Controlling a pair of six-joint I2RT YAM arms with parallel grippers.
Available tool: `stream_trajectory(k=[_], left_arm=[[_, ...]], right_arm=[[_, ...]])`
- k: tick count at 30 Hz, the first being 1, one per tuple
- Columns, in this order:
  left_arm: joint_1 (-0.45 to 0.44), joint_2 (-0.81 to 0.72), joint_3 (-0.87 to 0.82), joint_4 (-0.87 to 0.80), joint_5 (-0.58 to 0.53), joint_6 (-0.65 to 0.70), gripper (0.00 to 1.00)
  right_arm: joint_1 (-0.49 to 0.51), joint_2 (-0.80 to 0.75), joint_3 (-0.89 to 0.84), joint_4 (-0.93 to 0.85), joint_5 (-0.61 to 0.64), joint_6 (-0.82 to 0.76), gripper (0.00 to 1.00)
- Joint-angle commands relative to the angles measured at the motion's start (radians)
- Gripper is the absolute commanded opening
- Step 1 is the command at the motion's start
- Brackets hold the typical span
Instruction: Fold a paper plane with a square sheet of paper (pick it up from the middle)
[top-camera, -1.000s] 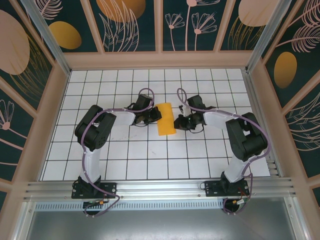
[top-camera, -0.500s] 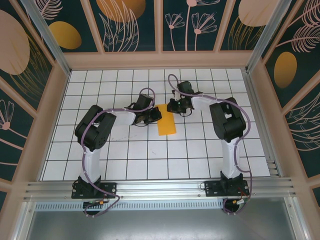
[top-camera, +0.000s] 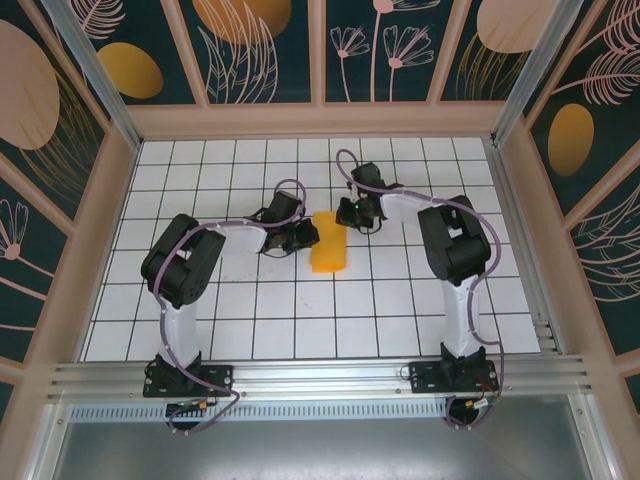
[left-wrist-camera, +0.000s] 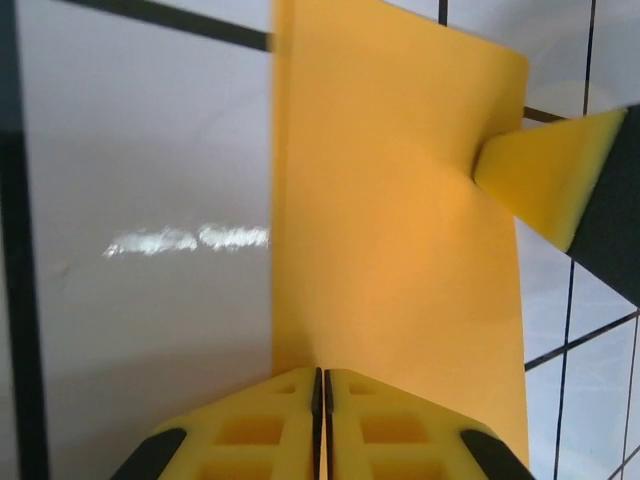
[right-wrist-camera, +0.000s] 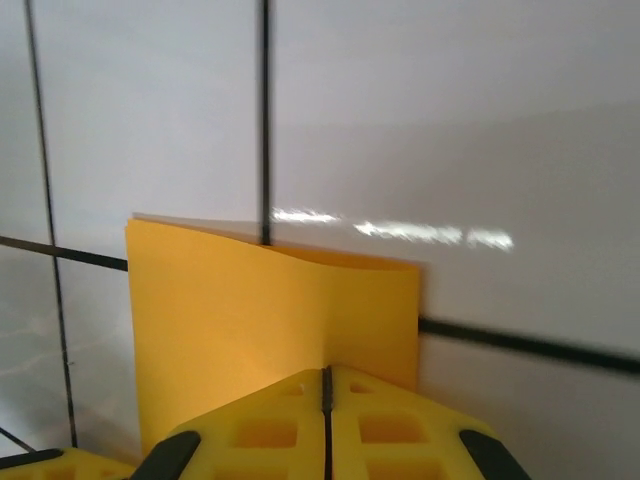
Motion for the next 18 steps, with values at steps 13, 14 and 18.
stream_trajectory(k=[13, 14, 18], left_arm=[[0.001, -0.199, -0.168, 0.036, -0.032, -0.046, 0.22], [0.001, -0.208, -0.171, 0.032, -0.045, -0.046, 0.22], [0.001, -0.245, -0.179, -0.007, -0.122, -0.052, 0.24]], right_arm=[[0.089, -0.307, -0.246, 0.045, -0.038, 0.176, 0.17], [0.099, -0.311, -0.258, 0.054, -0.058, 0.171, 0.17], [0.140, -0.312, -0.301, 0.093, -0.113, 0.152, 0.16]])
